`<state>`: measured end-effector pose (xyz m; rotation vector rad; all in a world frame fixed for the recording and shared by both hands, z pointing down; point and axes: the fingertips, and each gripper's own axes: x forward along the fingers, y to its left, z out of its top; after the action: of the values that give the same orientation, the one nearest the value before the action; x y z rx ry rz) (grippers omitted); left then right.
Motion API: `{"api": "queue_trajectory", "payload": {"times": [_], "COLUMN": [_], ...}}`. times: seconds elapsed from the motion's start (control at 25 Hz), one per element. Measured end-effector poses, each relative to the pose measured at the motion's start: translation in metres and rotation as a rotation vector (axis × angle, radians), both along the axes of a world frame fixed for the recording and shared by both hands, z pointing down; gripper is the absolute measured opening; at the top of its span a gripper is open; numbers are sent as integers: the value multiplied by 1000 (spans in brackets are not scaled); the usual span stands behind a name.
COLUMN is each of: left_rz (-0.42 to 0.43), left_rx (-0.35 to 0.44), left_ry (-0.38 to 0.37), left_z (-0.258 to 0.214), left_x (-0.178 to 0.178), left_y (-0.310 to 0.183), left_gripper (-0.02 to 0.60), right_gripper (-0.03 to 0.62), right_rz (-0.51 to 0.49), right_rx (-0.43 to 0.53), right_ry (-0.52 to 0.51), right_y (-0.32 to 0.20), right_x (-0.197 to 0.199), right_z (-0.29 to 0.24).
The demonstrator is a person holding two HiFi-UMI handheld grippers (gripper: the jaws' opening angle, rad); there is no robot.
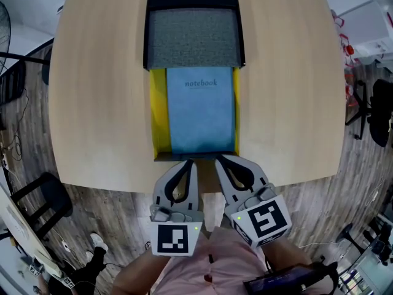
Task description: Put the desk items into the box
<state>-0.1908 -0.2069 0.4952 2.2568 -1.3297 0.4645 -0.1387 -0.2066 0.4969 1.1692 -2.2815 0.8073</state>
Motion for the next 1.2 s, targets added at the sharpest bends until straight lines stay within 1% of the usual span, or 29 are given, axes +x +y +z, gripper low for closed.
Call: {"api": "queue_trajectory", "payload": {"times": [0.16,0.36,0.52,0.64,0.72,0.88,1.08,1.2], "left_rz": [12,-24,-48,-81,-102,-114,-130,-125], "left_rx": [25,30,78,130,185,339,483,596], "left_ry": [-13,-8,-17,-14,-9,-17,-21,-46], "left_z": [-2,-8,-30,-55,-79,-139,-218,-255], "left_x": [-2,-6,-8,-9,-7,5,30,46], "left_y": [0,4,2,-2,-7,-21,-15,-15], "left_gripper": [11,11,11,11,11,11,11,11], "right_gripper": [2,2,2,2,2,2,2,2], "right_rz": [0,4,14,22,27,37,51,63], "right_rx": [-2,21,82,151,220,381,538,634], "right_ry": [-3,-9,-16,-16,-16,-13,-11,-9], "right_y": [1,3,0,-3,-8,-23,-16,-13], "right_x": [1,4,11,21,28,46,75,98], "right_z": [1,-5,-28,-53,-76,-134,-209,-245]}}
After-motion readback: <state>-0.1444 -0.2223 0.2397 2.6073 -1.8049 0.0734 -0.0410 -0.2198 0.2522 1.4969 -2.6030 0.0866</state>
